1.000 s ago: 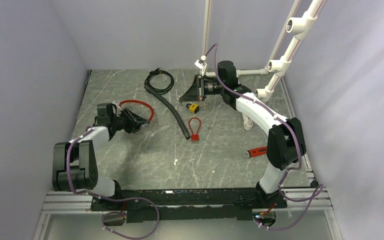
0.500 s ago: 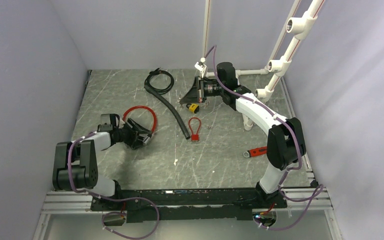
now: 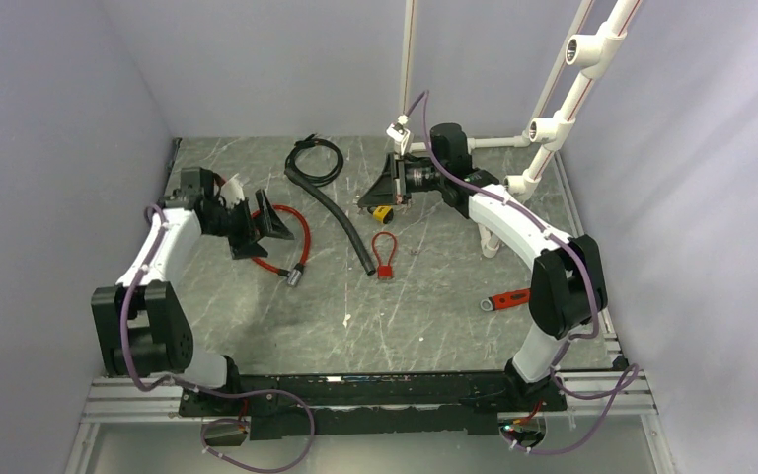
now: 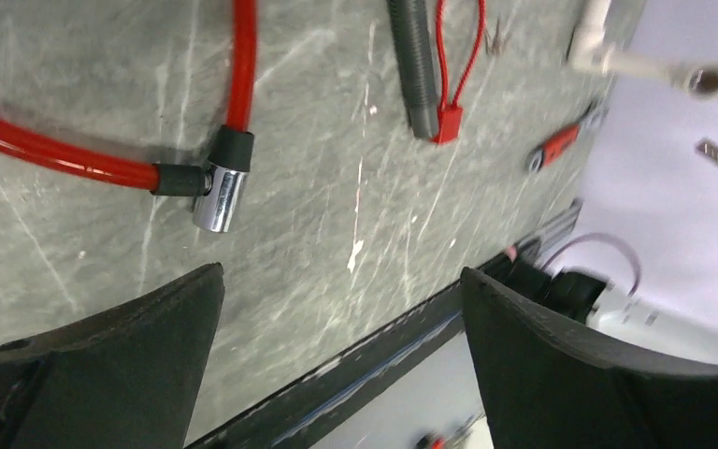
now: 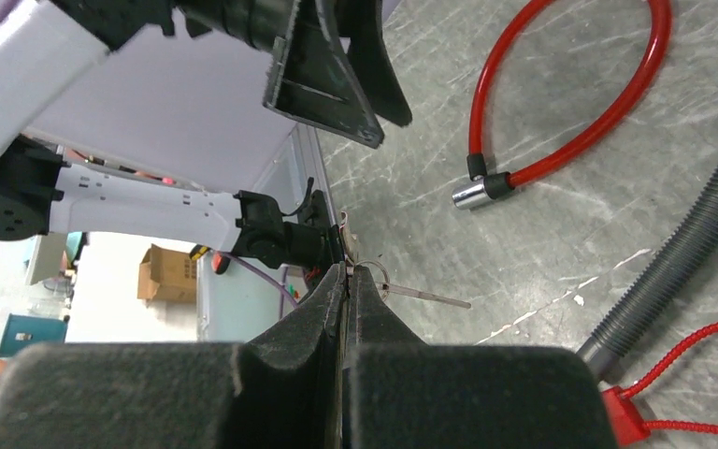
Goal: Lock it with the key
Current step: Place the lock at the center of the board, then move the lock to the center of the board.
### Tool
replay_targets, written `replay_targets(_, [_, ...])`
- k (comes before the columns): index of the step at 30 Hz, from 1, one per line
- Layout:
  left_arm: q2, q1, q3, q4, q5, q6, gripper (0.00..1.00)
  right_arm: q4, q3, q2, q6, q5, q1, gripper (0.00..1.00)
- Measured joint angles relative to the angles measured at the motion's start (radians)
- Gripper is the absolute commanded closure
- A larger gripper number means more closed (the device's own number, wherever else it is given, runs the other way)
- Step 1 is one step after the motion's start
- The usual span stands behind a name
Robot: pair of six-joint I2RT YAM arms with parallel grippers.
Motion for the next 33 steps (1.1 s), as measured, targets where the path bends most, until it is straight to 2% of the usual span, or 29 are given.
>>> replay_targets(4, [0.107, -0.002, 0.195, -0.229, 0.035, 0.336, 0.11, -0.012, -0.012, -0.024, -0.007, 0.0, -0.009, 1.0])
replay_targets(7, [0.212, -0.006, 0.299, -0.317, 0.024, 0.574, 0.31, -0.023, -0.014, -0.042, -0.018, 0.003, -0.016, 1.0])
replay_targets(10, [0.279, -0.018, 0.354, -0.32, -0.014, 0.83, 0.45, -0.042, -0.014, -0.057, -0.036, 0.007, -0.023, 1.0])
replay_targets(14, [0.307, -0.067, 0.332, -0.257, -0.103, 1.152, 0.5, -0.083, -0.014, -0.084, -0.063, 0.013, -0.039, 1.0])
replay_targets(18, [0.311, -0.135, 0.216, -0.185, -0.169, 1.402, 0.52, -0.133, -0.014, -0.127, -0.1, 0.019, -0.057, 1.0])
replay_targets(24, [0.331, -0.22, 0.067, -0.141, -0.246, 1.619, 0.53, -0.193, -0.023, -0.207, -0.151, 0.034, -0.091, 1.0])
replay_targets(28, [0.281, -0.283, 0.011, -0.122, -0.264, 1.687, 0.54, -0.219, -0.05, -0.249, -0.173, 0.039, -0.109, 1.0])
replay_targets(33, [0.215, -0.399, -0.018, -0.204, -0.213, 1.705, 0.64, -0.254, -0.086, -0.291, -0.193, 0.042, -0.127, 1.0])
